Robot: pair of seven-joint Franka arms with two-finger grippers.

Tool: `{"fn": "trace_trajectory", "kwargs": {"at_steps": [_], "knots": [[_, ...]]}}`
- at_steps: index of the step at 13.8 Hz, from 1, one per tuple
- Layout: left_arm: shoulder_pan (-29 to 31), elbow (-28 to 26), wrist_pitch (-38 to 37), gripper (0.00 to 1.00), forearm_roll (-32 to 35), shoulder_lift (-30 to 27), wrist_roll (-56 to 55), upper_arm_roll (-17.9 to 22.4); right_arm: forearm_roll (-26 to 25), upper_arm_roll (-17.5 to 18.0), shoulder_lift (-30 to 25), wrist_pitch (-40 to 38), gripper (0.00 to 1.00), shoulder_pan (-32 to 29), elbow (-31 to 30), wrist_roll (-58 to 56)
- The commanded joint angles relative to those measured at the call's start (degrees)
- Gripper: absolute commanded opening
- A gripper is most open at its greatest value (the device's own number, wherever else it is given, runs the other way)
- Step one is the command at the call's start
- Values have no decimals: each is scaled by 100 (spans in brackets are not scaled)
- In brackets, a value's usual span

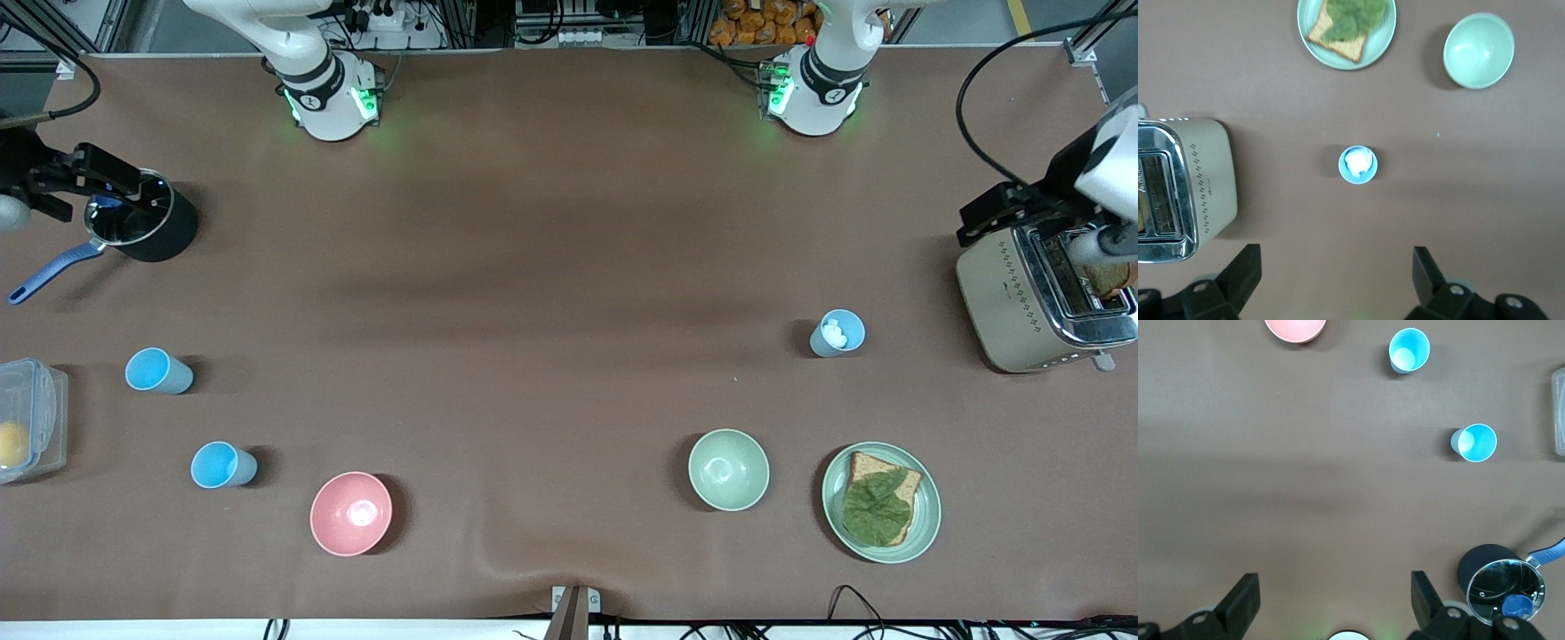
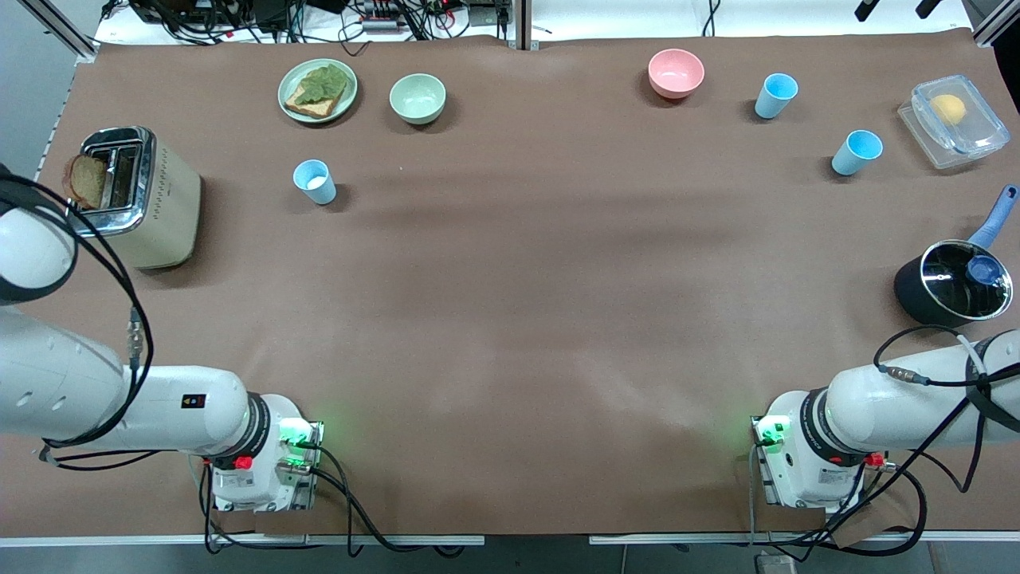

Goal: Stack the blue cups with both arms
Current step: 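Reach the left gripper down to the blue cup beside the toaster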

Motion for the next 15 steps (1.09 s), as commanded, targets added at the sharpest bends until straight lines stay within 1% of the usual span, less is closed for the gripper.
{"fn": "trace_trajectory", "kwargs": {"at_steps": [1, 3, 4, 5, 7, 8, 10, 12, 13, 15], "knots": [[14, -611, 504, 100, 34, 175, 187, 11, -39, -68, -40, 60, 100, 37, -8, 34], [50, -1665, 1523, 100, 43, 8, 196, -6, -39, -103, 30, 69, 100, -33, 72, 114], [50, -2140, 2050, 100, 34, -19, 196, -24, -39, -121, 135, 69, 100, -198, 72, 105], [50, -2554, 2534, 100, 34, 7, 196, -15, -82, -121, 302, 43, 100, -452, 46, 44], [41, -3398, 3710, 100, 34, 86, 196, -24, -135, -112, 819, 121, 100, -892, 80, 26], [41, -3524, 4047, 100, 34, 295, 196, -15, -109, -112, 1039, 235, 100, -1034, 89, 26], [59, -3560, 4374, 100, 69, 682, 205, -15, -118, -121, 1426, 717, 100, -1105, -6, 17], [41, -3656, 4586, 100, 69, 841, 205, -24, -83, -112, 2189, 859, 100, -1307, 45, 26], [41, -3657, 4621, 98, 69, 938, 205, -24, -39, -112, 2445, 990, 100, -1325, 46, 35], [59, -3657, 4796, 84, 69, 1140, 205, -24, -126, -112, 2780, 1202, 100, -1308, 37, 26]]}}
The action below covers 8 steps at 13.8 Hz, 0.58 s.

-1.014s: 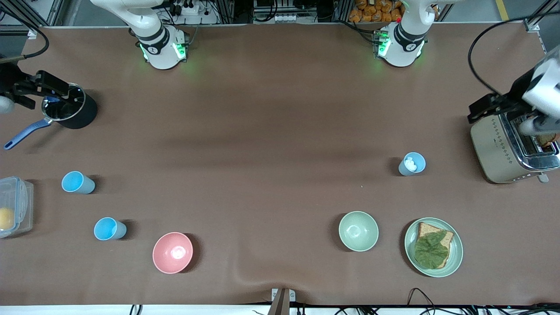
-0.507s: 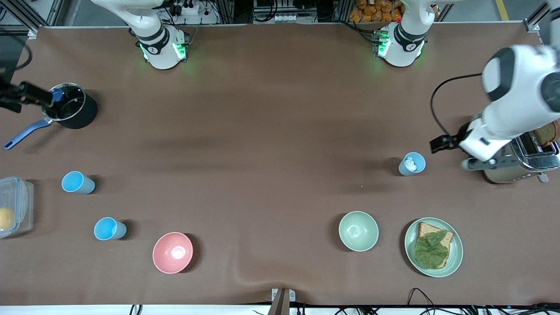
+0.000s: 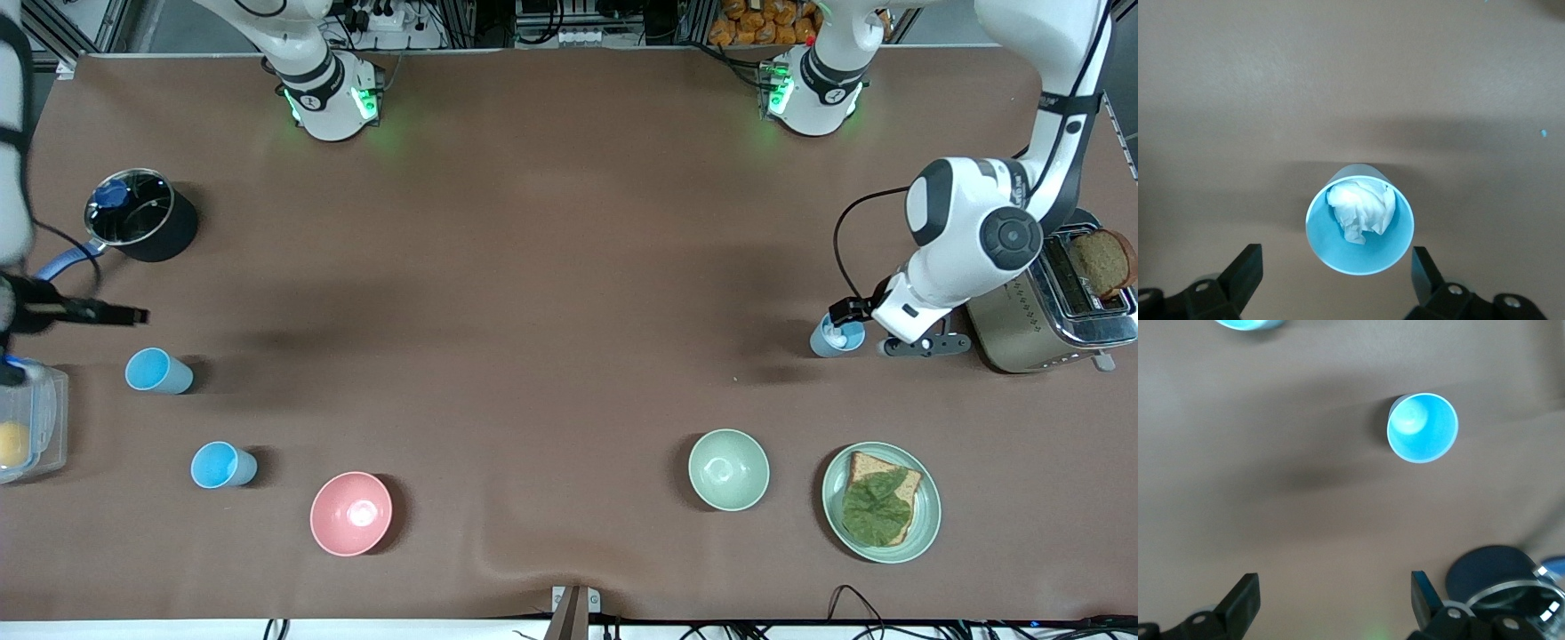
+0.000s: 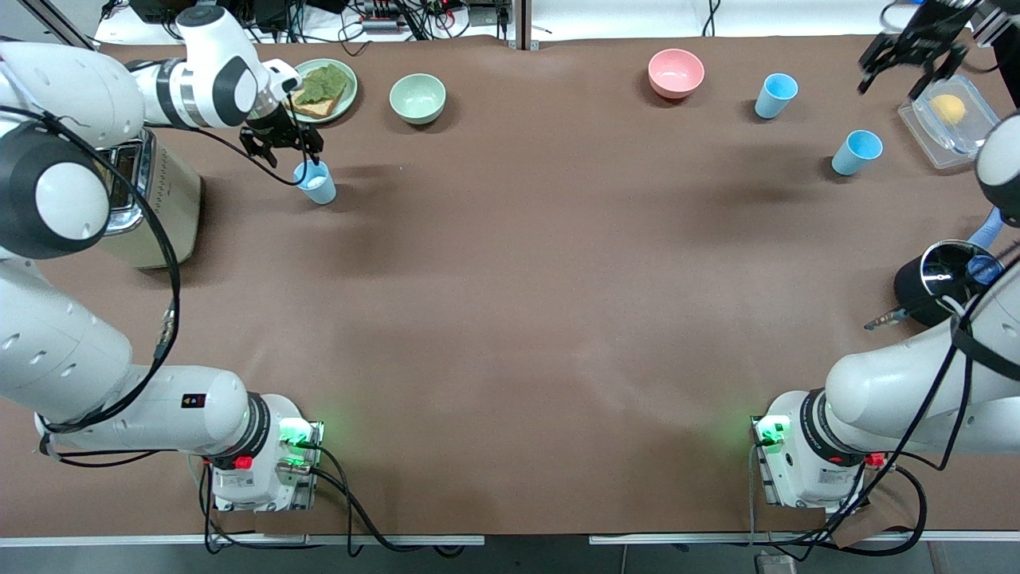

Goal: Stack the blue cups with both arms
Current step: 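Grasp the blue cup with the left gripper while the right gripper reaches another cup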

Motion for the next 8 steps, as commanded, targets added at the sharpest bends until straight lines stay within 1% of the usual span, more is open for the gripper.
{"fn": "trace_trajectory", "kwargs": {"at_steps": [1, 2, 3, 4, 5, 6, 8], "knots": [[33, -27, 332, 81, 58, 218, 107, -10, -60, 71, 538, 178, 100, -99, 178, 55], [41, -9, 411, 78, 58, 306, 107, -1, -60, 71, 828, 484, 100, -161, 178, 47], [41, -18, 516, 74, 58, 377, 107, -1, -60, 71, 1022, 818, 100, -248, 169, 47], [67, -26, 604, 66, 58, 421, 107, -1, -60, 62, 1094, 908, 100, -301, 169, 38], [85, -18, 649, 54, 67, 482, 107, -10, -78, 62, 1129, 953, 100, -319, 177, 38], [85, -18, 719, 38, 67, 518, 107, -10, -173, 62, 1217, 1031, 100, -328, 178, 47], [76, -9, 763, 8, 67, 553, 107, -18, -271, 71, 1358, 1531, 100, -372, 117, 38]]}}
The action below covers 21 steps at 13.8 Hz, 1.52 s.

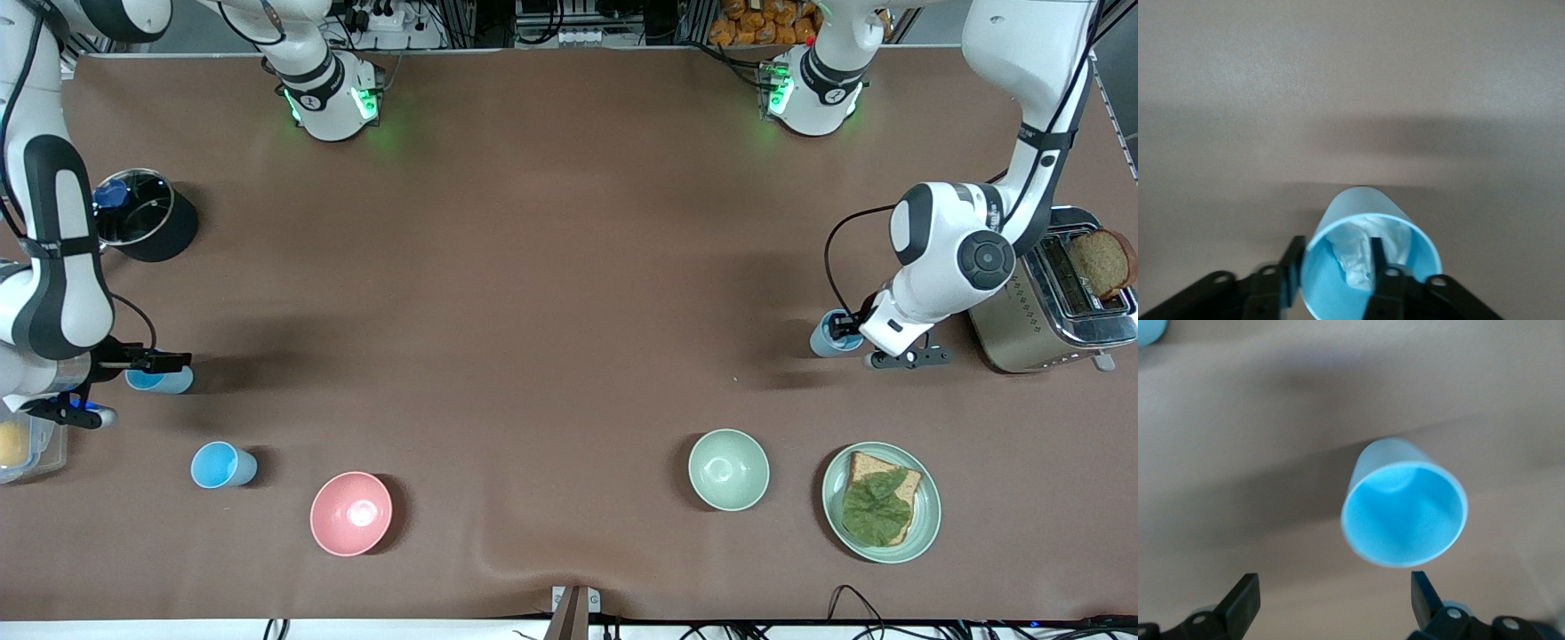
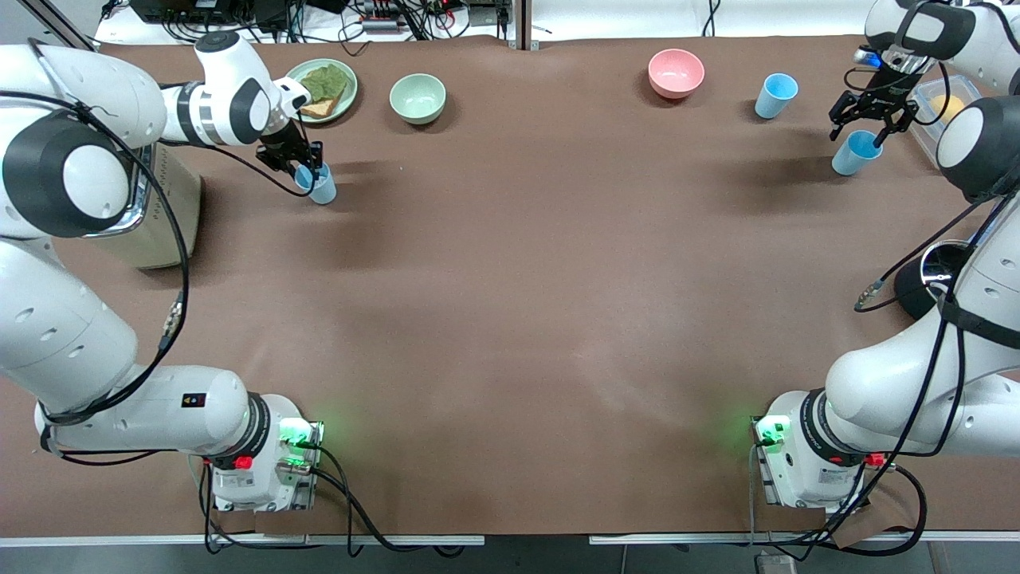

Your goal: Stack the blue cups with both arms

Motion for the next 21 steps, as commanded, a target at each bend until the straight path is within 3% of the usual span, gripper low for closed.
{"fn": "trace_trajectory", "kwargs": {"at_steps": [1, 5, 6, 7, 8, 10, 12, 15, 17, 21], "knots": [[36, 9, 111, 0, 58, 40, 96, -23, -143, 94, 164, 267, 100, -84, 97, 41], [-60, 61, 103, 0, 58, 23, 44, -41, -134, 94, 331, 548, 100, -93, 88, 33], [-165, 105, 76, 0, 58, -20, -27, -102, -143, 94, 358, 540, 83, -93, 80, 33], [-209, 184, 59, 0, 6, -38, -123, -224, -143, 94, 358, 566, 30, -93, 27, 33], [-210, 298, 50, 0, -12, -38, -342, -452, -134, 94, 358, 601, 0, -93, 1, 33], [-314, 482, 23, 0, -13, -12, -1087, -971, -134, 94, 358, 619, 0, -93, -61, 85], [-708, 650, 15, 0, -13, 32, -1825, -1157, -134, 94, 340, 602, 0, -93, -61, 103], [-1762, 957, -29, 0, -4, 198, -3327, -1148, -134, 94, 262, 462, 0, -67, -44, 94], [-2413, 1448, -344, 0, 40, 461, -4294, -1148, -143, 94, 139, 138, 0, 3, 44, 103], [-3573, 2441, -618, 0, 66, 1172, -5816, -1105, -64, 130, -283, -1266, 0, 477, 386, 391]]}}
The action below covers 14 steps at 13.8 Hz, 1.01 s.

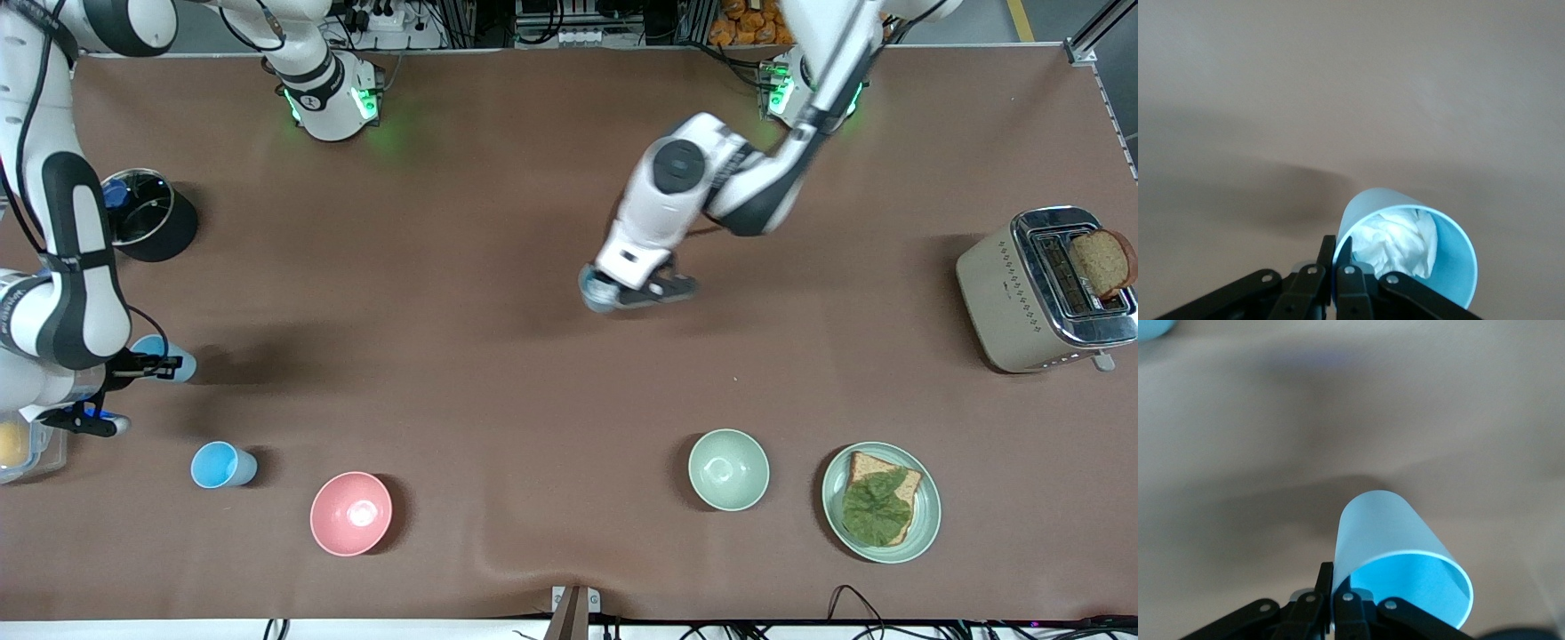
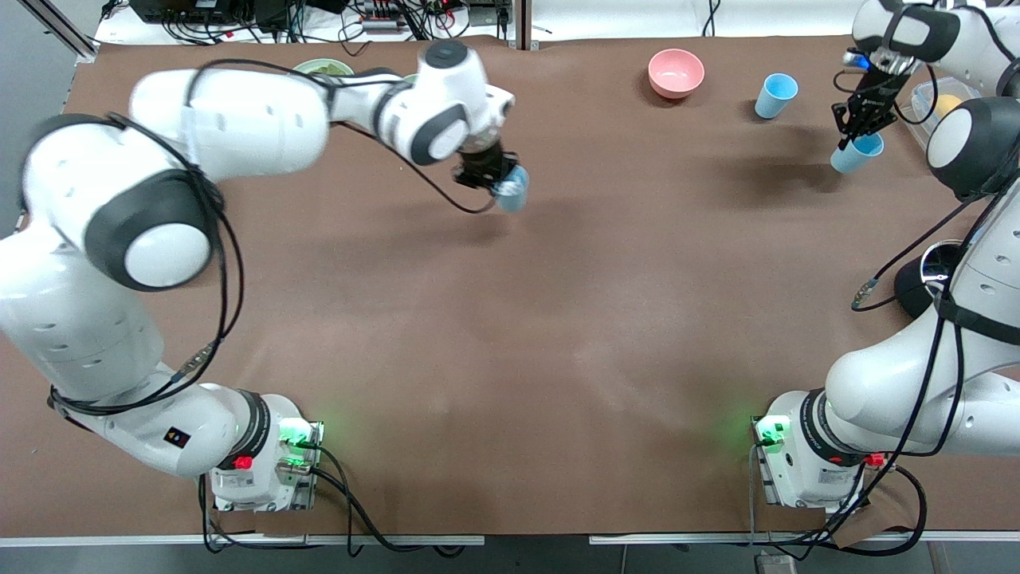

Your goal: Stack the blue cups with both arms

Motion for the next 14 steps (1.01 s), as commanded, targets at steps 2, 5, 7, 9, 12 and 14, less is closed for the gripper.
{"fn": "trace_trajectory", "kwargs": {"at_steps": [2, 5, 7, 9, 12, 14], "knots": [[-915, 1228, -187, 0, 136, 999, -1097, 114, 31, 45, -369, -1228, 0, 704, 391, 916], [-1505, 1959, -187, 0, 583, 1659, -1949, 132, 381, 72, -387, -1704, 0, 1092, 717, 1542], [-1682, 2031, -187, 0, 865, 1775, -2224, 123, 864, 89, -378, -1819, 0, 1145, 832, 1560], [-1770, 1996, -195, 2, 928, 1767, -2242, 123, 1076, 72, -387, -1837, 0, 1390, 963, 1560], [-1753, 1996, -317, 100, 980, 1618, -2277, 141, 1112, 107, -387, -1837, 0, 1610, 1069, 1997], [-1691, 2013, -826, 100, 980, 1224, -2268, 176, 1112, 133, -387, -1829, 0, 1786, 1113, 2403]]}}
